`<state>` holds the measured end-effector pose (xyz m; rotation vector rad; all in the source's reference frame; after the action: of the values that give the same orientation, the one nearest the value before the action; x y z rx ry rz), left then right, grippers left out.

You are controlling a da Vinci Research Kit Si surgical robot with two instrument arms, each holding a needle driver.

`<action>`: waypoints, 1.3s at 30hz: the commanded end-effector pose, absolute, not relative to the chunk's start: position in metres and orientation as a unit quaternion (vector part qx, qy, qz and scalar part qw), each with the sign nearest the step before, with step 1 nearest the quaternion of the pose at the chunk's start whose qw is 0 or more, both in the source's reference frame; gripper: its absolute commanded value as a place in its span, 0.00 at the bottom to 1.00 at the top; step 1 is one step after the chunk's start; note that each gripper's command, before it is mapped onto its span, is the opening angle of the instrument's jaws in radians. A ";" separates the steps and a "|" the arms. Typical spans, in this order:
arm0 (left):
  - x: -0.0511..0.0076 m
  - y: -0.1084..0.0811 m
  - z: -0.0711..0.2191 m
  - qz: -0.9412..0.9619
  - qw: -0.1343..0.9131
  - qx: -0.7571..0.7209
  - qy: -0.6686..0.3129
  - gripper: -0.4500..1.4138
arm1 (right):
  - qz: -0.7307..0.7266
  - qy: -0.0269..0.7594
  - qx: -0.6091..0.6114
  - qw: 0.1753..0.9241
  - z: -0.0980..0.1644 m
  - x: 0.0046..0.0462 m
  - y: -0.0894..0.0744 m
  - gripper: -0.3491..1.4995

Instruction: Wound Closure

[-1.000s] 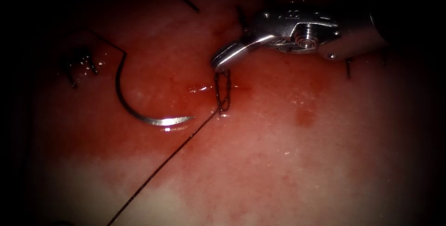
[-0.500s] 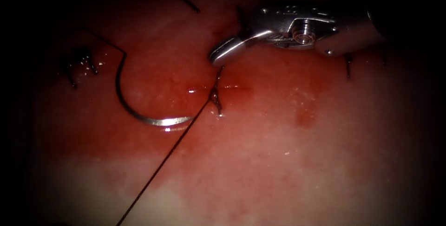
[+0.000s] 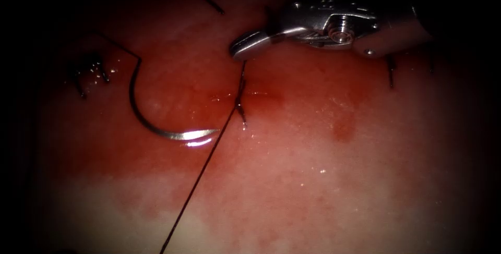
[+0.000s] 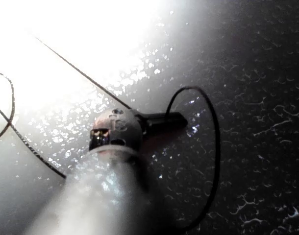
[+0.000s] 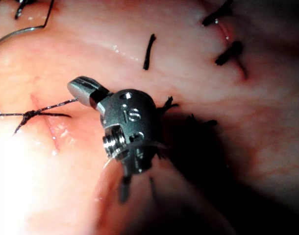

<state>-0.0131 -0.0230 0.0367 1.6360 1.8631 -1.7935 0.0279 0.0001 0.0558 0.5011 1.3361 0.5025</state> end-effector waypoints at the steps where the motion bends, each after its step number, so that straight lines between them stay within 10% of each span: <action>1: -0.0142 -0.024 0.037 -0.584 0.037 0.536 0.609 0.00 | 0.228 0.604 0.215 0.733 0.057 0.0285 0.000 0.00; 30: -0.0145 -0.026 0.036 -0.575 0.038 0.556 0.599 0.00 | 0.215 0.590 0.172 0.759 0.056 0.0275 -0.001 0.00; 39: -0.0117 -0.022 0.032 -0.640 0.016 0.585 0.498 0.00 | 0.225 0.613 0.183 0.735 0.053 0.0259 -0.002 0.43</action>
<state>-0.0106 -0.0198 0.0314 1.8259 1.5143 -2.0079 0.0253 -0.0009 0.0527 0.3972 1.3532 0.5010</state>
